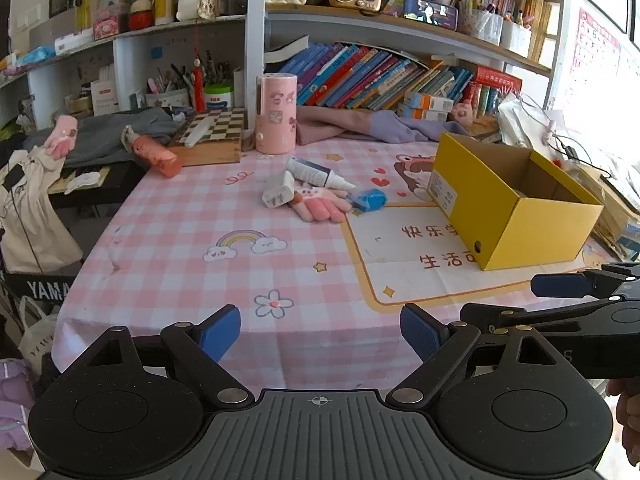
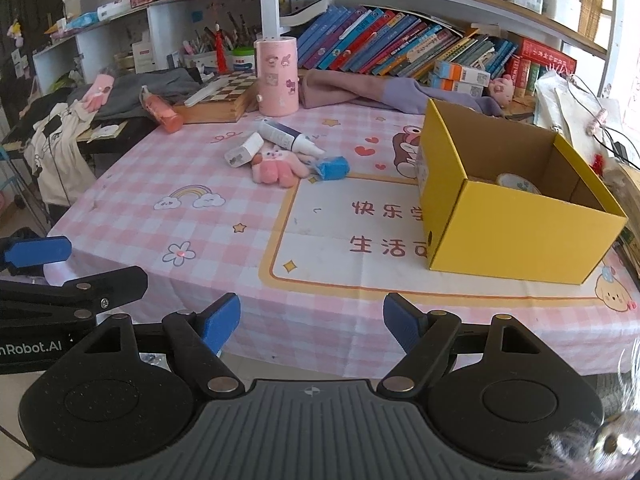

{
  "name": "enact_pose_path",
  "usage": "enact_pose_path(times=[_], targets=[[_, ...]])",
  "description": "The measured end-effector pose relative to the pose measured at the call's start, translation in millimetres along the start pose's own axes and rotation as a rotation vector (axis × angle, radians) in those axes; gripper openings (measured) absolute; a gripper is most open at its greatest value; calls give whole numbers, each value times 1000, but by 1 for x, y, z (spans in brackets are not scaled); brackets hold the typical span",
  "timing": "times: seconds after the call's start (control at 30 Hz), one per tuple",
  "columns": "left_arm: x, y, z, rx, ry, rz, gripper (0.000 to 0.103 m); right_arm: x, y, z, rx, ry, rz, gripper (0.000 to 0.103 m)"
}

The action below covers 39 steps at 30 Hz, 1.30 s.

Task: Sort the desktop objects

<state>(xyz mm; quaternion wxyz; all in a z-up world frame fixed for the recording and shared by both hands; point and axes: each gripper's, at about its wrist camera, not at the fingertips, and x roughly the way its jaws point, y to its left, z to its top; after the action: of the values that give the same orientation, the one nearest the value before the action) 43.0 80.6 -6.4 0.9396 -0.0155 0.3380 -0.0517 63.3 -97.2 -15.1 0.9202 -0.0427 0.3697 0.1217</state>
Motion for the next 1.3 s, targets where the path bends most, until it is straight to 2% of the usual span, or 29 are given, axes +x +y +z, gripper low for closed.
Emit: enact_pose_path(times=[0.53, 1.3], targets=[[33, 4, 15, -11, 12, -3, 90, 25, -7, 15, -16, -9, -15, 77], [113, 16, 78, -21, 41, 50, 90, 110, -28, 86, -31, 24, 46, 77]])
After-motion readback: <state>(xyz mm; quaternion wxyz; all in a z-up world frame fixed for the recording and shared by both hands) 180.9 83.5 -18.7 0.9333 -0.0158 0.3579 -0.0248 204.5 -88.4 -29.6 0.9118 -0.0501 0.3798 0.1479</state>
